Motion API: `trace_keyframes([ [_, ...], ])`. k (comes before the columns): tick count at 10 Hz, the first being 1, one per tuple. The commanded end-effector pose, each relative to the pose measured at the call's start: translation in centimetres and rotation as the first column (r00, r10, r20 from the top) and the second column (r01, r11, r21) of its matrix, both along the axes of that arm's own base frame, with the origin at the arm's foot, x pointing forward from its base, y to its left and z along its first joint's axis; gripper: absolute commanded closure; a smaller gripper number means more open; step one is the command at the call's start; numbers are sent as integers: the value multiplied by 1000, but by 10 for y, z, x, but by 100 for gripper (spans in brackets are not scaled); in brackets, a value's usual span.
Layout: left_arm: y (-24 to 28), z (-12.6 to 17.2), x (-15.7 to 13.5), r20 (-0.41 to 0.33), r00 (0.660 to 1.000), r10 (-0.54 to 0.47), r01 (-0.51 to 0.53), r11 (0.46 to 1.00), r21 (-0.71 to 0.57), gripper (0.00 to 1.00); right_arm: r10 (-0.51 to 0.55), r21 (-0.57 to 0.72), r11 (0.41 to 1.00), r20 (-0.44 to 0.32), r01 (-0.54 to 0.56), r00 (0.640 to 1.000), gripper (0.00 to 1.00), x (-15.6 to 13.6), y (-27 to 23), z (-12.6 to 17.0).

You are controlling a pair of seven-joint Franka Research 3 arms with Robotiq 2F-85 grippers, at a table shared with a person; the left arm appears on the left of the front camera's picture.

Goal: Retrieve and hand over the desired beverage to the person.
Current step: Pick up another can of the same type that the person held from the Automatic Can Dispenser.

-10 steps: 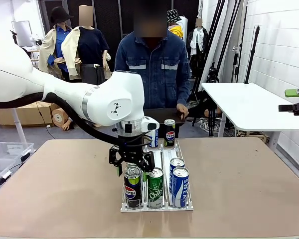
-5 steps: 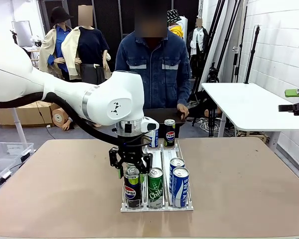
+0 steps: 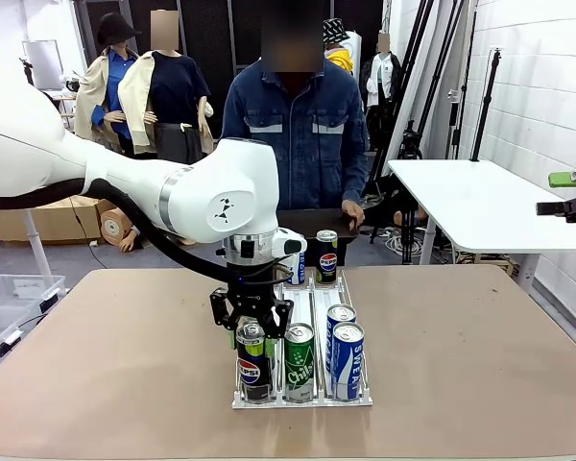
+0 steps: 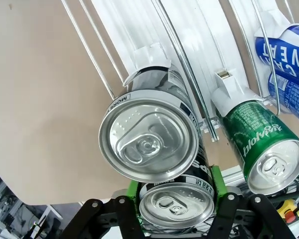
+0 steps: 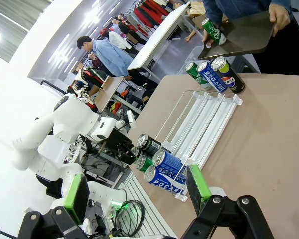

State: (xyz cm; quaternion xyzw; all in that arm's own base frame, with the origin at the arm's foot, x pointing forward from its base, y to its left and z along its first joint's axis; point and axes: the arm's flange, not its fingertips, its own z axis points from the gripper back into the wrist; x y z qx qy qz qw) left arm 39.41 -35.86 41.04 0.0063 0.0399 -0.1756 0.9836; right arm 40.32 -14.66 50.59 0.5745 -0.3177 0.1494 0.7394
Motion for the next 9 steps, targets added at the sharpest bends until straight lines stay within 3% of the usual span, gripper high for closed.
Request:
trace_keyframes([
  [1,-2,0,-2,-5,1000,7,-7,1000,11,100,4,12,1000,7,-4,1000,0,0,0,1],
  [9,0,0,0,0,1000,0,0,1000,0,100,4,12,1000,7,-4,1000,0,0,0,1],
])
